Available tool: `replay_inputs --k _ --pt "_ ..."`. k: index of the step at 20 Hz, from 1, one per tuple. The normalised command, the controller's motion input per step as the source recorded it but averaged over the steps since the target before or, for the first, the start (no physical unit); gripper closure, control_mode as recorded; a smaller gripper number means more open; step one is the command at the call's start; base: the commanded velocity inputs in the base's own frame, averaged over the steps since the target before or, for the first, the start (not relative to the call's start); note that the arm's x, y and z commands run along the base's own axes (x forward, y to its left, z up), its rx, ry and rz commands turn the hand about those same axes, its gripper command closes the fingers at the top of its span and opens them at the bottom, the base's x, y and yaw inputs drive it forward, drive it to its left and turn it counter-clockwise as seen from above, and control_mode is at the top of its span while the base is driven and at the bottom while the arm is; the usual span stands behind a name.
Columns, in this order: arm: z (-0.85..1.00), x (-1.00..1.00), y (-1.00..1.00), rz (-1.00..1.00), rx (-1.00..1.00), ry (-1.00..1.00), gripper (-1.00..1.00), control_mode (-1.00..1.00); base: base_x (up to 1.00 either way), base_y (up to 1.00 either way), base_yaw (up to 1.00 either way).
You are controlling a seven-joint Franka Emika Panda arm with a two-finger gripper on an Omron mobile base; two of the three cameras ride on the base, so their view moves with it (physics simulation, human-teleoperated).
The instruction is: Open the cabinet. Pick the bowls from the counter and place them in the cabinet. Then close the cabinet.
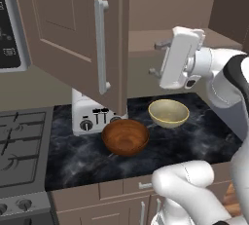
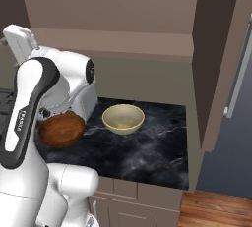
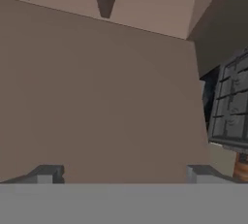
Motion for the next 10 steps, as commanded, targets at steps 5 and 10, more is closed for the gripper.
replay_inputs --k 5,10 --pt "-0.28 0.58 0.39 0.07 0.0 0.1 -1.0 -1.0 0.0 0.0 0.0" --pt "-0.25 0.51 0.49 0.09 0.0 0.1 -1.0 -1.0 0.0 0.0 0.0"
